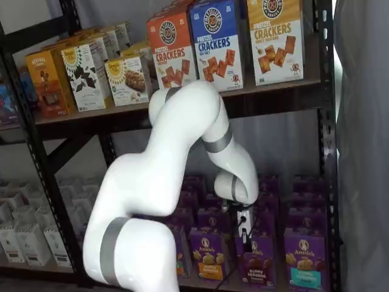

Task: Pick up the purple box with a brown patch in the center, on the bottom shelf, the fifth box from the left

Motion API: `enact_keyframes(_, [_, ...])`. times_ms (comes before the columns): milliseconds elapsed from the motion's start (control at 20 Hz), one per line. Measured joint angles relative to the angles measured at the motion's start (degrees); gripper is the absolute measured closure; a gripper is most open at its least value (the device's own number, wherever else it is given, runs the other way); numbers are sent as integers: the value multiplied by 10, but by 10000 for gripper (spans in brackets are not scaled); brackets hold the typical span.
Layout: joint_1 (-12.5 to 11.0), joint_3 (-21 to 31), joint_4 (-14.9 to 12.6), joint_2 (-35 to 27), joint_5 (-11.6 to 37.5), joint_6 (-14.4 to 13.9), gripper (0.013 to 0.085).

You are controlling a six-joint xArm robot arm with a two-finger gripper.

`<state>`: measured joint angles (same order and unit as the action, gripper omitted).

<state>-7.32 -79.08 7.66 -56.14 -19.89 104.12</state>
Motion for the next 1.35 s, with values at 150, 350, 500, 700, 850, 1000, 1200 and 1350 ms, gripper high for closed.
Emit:
enact_keyframes(150, [4,10,7,9,0,3,650])
enact_keyframes(350, [6,35,-15,28,0,-20,650])
enact_keyframes(500, [8,67,-35,47,11,-40,650])
enact_keyframes(700, [10,127,-28,92,7,-35,650])
enact_keyframes(850, [10,182,-48,129,24,-53,650])
enact_keyframes(1000, [12,231,-55,164,37,-61,650])
enact_keyframes(1200, [14,274,-47,200,48,-56,650])
enact_keyframes(1350, [15,290,-41,217,42,-51,650])
